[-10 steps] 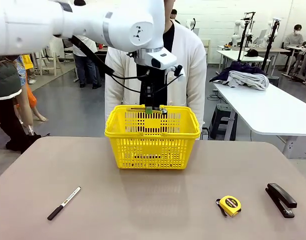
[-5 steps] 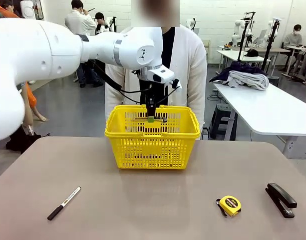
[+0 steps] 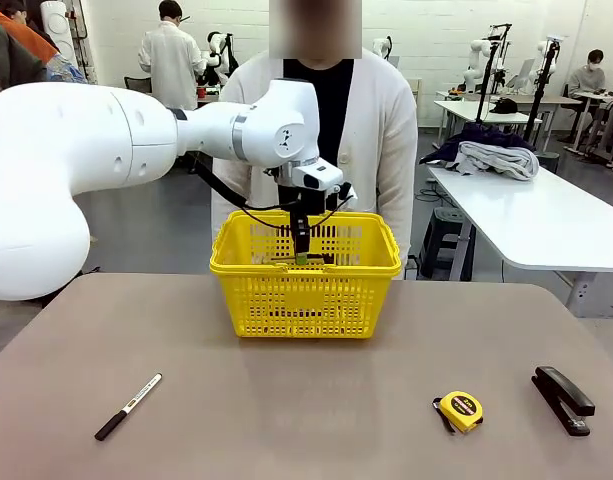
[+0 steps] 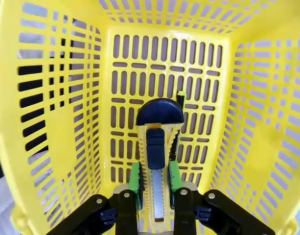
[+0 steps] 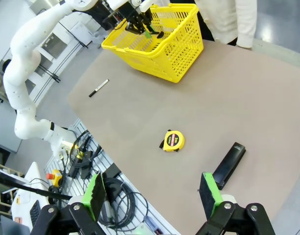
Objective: Place the items the person wants into the basket.
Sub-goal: Pick up the item the person points to and place it in the Market Basket.
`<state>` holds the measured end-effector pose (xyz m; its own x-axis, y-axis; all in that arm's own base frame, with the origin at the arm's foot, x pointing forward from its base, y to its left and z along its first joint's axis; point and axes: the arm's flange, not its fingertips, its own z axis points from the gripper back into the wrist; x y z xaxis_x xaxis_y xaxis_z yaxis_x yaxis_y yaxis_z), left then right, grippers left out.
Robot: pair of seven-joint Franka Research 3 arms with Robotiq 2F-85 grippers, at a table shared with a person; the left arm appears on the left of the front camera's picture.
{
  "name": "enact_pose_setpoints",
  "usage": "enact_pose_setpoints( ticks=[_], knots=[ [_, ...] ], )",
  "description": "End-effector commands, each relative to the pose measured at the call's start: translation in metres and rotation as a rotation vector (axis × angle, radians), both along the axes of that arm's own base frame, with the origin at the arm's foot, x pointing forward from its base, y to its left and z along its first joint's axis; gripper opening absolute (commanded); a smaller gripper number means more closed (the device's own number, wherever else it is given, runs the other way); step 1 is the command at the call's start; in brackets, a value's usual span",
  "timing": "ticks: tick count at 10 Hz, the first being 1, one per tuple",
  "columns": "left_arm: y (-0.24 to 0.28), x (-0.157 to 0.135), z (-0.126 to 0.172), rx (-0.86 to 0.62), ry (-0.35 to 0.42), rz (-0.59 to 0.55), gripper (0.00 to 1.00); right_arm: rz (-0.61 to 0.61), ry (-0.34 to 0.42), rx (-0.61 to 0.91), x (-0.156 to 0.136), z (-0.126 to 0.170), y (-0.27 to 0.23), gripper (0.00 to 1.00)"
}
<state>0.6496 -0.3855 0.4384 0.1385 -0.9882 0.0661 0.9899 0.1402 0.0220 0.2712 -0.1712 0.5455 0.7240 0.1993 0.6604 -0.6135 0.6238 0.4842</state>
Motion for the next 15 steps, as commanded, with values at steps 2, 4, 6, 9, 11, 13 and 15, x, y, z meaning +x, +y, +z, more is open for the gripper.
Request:
enact_pose_setpoints(
  ticks=[2,4,6,9,11,13,15],
  knots=[
    [-0.007,0.018,-0.018,-0.033,0.053,-0.01,0.26,0.01,-0.019,0.02,0.002,0.0,0.001,1.0],
    [-0.009,0.018,-0.03,-0.024,0.066,-0.004,0.26,0.01,-0.019,0.02,0.002,0.0,0.001,1.0],
    [-0.009,0.016,-0.036,-0.013,0.076,0.001,0.26,0.01,-0.019,0.02,0.002,0.0,0.001,1.0],
    [-0.008,0.013,-0.034,-0.009,0.074,-0.001,1.0,0.01,-0.019,0.02,0.002,0.0,0.001,1.0],
    [-0.006,0.011,-0.032,-0.011,0.072,0.002,1.0,0.01,-0.019,0.02,0.002,0.0,0.001,1.0],
    [-0.003,0.009,-0.029,-0.012,0.068,0.005,1.0,0.01,-0.019,0.02,0.002,0.0,0.001,1.0],
    [-0.003,0.007,-0.027,-0.01,0.063,0.005,1.0,0.01,-0.019,0.02,0.002,0.0,0.001,1.0]
  ],
)
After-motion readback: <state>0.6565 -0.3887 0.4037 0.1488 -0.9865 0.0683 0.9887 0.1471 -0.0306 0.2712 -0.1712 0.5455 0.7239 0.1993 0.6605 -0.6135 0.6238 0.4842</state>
